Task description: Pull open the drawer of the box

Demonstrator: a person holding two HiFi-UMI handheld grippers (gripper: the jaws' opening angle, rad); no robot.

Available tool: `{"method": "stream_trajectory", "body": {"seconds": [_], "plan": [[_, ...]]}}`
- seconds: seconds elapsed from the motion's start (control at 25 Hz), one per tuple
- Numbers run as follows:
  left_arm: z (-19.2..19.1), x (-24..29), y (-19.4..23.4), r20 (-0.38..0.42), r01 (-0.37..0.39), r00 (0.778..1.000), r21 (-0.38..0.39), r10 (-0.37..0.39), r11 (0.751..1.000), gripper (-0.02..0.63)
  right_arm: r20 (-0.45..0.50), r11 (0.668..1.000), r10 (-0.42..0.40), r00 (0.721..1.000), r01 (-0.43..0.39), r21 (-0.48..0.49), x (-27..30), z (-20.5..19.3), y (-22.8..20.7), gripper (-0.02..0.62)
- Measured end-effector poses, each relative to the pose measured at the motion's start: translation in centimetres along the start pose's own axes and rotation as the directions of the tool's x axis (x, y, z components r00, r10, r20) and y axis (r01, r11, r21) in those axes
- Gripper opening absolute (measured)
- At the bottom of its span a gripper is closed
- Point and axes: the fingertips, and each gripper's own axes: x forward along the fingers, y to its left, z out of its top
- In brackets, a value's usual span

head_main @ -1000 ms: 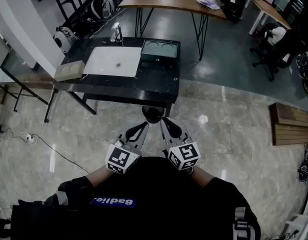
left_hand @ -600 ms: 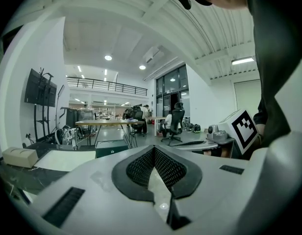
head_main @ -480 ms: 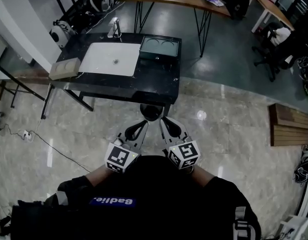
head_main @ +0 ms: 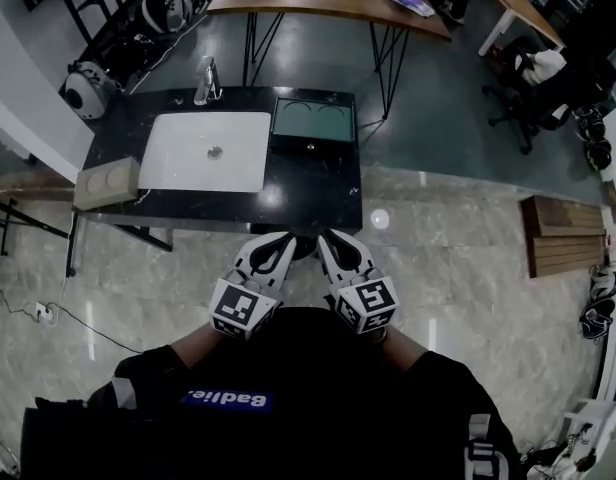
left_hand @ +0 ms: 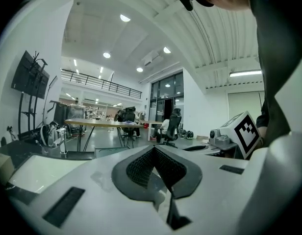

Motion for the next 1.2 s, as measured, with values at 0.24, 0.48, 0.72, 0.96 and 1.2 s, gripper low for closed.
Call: {"method": "stream_trajectory", "body": {"seconds": [0.24,0.48,0.72,0.96,1.2], "plan": [[1.9,2.7,7.3,0.021,0.089,0.996,-0.014,-0.089,0.996,0.002,-0.018,0.993,-0.109,0.994,0.110,0.042,6.5,2.4,-1.3,0.025],[2.2,4.6,14.4,0.027,0.087,0.996,-0.018,-0.086,0.996,0.002,-0.040,0.975,-0.196,0.980,0.200,0.102,11.1,2.7,-2.4,0.026],[1.3,6.7,18.1,0.017,0.081,0.997,-0.018,-0.081,0.997,0.002,-0.070,0.952,-0.246,0.967,0.255,0.168,12.4,1.7,-3.9,0.049],[2.4,9.4,19.5,0.017,0.055,0.998,0.013,-0.055,0.998,0.002,-0.075,0.935,-0.253,0.965,0.263,0.239,13.1,0.9,-6.3,0.049],[1.6,12.4,20.7,-0.032,0.013,0.999,0.114,-0.009,0.993,0.002,-0.096,0.933,-0.199,0.975,0.218,0.287,15.3,0.3,-10.1,0.049]]}}
